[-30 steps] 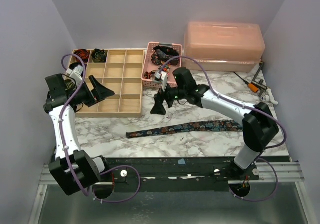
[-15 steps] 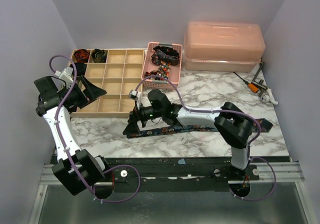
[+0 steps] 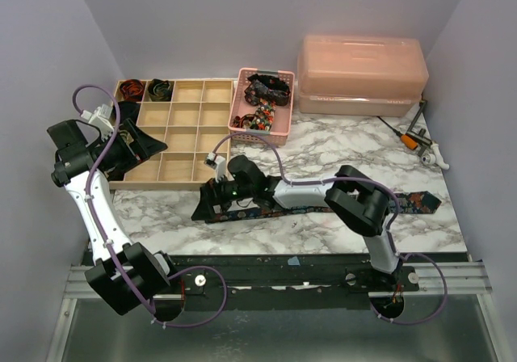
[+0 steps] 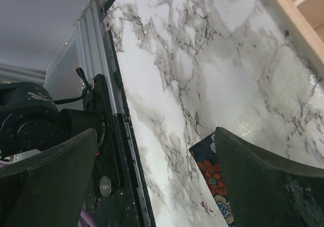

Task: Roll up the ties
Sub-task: Flatten out the tie at the center of the board.

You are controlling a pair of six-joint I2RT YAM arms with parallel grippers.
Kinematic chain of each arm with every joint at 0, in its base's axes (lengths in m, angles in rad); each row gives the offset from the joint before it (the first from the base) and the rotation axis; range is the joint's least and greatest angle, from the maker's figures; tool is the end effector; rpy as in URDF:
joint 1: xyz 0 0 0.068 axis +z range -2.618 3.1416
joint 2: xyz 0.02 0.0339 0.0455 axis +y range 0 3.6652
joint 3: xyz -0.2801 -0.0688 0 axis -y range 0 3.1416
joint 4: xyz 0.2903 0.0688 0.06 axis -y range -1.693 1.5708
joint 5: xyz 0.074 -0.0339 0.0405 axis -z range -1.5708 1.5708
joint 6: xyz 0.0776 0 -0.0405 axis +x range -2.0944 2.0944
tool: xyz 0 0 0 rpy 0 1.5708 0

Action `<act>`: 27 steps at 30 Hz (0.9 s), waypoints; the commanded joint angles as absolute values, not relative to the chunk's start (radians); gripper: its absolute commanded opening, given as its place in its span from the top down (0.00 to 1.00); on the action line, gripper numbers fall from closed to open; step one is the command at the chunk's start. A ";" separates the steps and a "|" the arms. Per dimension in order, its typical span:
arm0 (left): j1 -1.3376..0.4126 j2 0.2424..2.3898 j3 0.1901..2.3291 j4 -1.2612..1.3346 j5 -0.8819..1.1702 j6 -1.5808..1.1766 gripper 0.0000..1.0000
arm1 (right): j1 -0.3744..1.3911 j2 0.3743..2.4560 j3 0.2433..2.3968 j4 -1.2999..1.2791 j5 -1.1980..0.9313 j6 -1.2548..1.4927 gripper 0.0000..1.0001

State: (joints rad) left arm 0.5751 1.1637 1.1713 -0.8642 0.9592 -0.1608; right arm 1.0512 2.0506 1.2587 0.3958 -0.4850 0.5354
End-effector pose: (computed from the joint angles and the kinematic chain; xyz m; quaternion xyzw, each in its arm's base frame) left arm 0.2667 0.0971 0.3433 -0.1485 0.8336 -0.3593 0.3924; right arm 0.2305 0.4759 0.1425 -0.3348 0.7474 0.5236 0.2349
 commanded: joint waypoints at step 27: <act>0.585 1.158 1.197 -0.978 0.911 -0.043 0.02 | 1.122 2.193 1.171 0.699 -0.546 0.651 0.00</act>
